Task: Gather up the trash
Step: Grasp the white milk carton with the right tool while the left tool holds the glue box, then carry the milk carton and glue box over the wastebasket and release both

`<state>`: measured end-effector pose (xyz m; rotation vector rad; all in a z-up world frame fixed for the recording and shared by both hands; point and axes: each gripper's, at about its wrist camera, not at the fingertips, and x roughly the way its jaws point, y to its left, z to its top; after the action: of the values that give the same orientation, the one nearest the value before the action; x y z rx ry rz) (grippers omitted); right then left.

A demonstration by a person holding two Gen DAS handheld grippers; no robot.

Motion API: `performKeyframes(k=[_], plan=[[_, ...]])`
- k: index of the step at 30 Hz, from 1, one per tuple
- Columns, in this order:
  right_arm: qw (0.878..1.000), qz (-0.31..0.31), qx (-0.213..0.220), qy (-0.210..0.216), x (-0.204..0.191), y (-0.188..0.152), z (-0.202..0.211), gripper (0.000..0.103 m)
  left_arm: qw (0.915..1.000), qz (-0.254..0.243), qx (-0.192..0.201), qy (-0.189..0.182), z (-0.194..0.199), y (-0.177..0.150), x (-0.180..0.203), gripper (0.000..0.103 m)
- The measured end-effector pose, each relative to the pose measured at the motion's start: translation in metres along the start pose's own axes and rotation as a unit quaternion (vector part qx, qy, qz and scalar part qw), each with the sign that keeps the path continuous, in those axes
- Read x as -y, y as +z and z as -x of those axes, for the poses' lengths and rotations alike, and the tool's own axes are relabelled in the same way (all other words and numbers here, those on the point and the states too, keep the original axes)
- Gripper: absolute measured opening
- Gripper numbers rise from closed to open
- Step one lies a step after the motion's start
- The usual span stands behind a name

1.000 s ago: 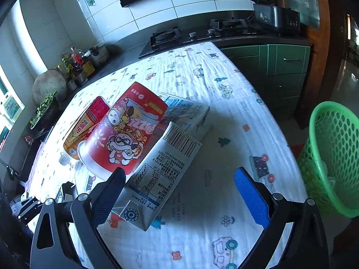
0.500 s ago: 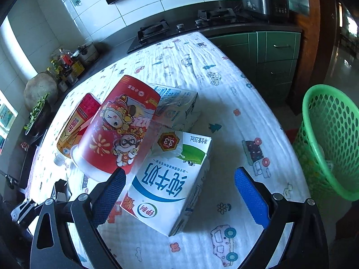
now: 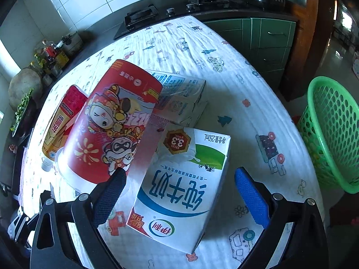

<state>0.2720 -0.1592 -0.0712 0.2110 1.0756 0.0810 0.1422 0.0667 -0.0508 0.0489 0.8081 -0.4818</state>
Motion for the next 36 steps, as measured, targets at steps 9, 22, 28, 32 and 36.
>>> performKeyframes(k=[9,22,28,32,36], plan=[[0.999,-0.02,-0.034,-0.008,0.004,0.0,-0.013,0.076,1.0,0.0,0.006,-0.005,0.001,0.001,0.0,0.047],[1.0,0.002,-0.012,0.017,0.021,-0.014,0.02,0.072,0.9997,-0.008,0.011,-0.022,-0.001,0.012,0.016,0.047],[0.999,0.009,0.004,0.036,0.034,-0.021,0.036,0.072,0.9994,-0.011,0.012,-0.032,-0.004,0.02,0.028,0.047],[0.999,0.013,0.021,0.039,0.047,-0.022,0.051,0.072,0.999,-0.014,0.011,-0.04,-0.009,0.029,0.04,0.047],[0.998,0.003,0.039,0.038,0.071,-0.02,0.064,0.072,0.9984,-0.018,0.01,-0.052,-0.016,0.037,0.055,0.047]])
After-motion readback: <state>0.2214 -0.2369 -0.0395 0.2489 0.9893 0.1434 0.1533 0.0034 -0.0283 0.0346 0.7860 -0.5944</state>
